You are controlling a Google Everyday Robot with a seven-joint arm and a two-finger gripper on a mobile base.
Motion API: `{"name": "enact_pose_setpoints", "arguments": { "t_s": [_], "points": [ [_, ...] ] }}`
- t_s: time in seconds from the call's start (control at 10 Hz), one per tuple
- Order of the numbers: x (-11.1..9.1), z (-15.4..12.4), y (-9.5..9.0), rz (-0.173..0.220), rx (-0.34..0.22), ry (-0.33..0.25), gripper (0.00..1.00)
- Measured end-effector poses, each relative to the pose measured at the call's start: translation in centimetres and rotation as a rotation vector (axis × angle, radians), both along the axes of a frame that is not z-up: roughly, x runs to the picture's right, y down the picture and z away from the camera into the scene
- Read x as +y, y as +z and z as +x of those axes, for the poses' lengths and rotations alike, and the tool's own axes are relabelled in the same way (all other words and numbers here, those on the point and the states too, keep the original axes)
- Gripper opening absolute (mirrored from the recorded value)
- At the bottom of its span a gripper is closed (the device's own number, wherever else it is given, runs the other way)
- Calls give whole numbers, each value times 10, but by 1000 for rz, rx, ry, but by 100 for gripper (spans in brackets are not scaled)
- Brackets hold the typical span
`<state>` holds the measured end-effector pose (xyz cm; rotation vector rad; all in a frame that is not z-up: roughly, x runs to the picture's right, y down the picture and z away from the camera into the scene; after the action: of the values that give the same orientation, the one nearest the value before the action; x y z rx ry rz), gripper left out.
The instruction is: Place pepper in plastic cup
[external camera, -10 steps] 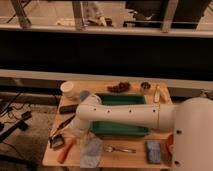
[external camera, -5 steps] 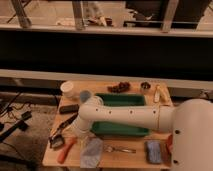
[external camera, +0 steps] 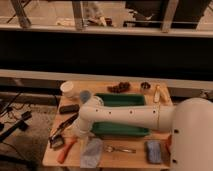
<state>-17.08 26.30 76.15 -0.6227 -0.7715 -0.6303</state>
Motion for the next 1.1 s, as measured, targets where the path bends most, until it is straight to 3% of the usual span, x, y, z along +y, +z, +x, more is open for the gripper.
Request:
{"name": "enact_pose_setpoints", "arguments": {
  "t_s": [0.6, 1.1],
  "points": [
    [3, -6, 12, 5, 46, -102, 80],
    [5, 0, 21, -34, 60, -57, 80]
  ]
}}
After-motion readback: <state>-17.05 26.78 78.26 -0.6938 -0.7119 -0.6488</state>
